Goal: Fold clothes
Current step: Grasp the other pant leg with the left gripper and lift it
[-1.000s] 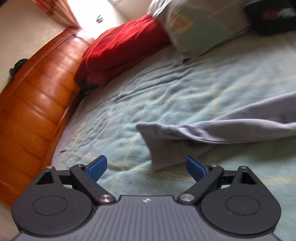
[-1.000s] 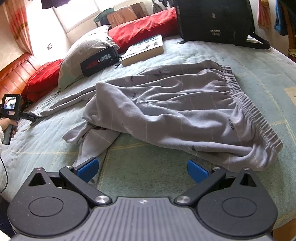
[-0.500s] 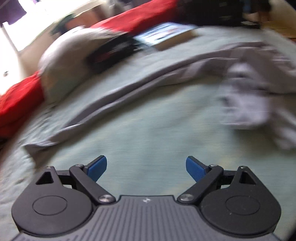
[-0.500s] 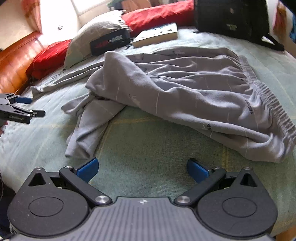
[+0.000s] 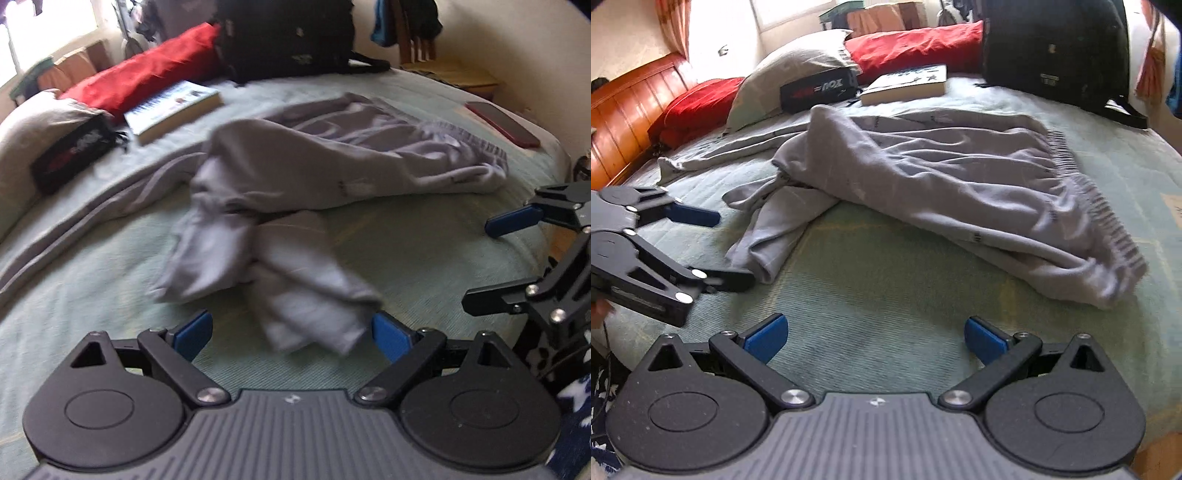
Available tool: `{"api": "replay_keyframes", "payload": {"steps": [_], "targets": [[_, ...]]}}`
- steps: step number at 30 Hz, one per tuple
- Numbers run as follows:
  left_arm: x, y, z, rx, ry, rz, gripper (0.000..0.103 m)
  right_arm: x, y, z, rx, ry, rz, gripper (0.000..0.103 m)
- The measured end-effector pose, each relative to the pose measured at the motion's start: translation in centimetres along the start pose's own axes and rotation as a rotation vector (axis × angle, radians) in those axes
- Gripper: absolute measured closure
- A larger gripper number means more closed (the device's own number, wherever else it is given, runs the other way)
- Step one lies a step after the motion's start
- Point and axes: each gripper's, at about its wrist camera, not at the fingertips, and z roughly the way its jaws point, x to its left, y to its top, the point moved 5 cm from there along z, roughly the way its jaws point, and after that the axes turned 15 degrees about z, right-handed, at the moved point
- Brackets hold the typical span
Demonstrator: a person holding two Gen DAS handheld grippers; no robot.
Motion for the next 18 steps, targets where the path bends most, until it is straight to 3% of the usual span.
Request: {"api": "replay_keyframes", "payload": {"steps": [6, 9, 18], "targets": [[-0.7, 1.4, 2.6, 0.025, 0.069, 0.042, 0.002, -1.4, -0.2, -1.2, -0.024, -0.011, 0.034, 0.0], [0.1, 0.9, 2.5, 0.029, 0.054, -0.012, 0.001, -1.7, -0.2, -1.1, -0.018, -0.017, 0.04, 0.0], [5.8, -4.3, 0.6, 0.11, 0.189, -0.235, 0.001, -1.4, -0.4, -1.1, -0.017, -0.006, 0.032, 0.0]]}}
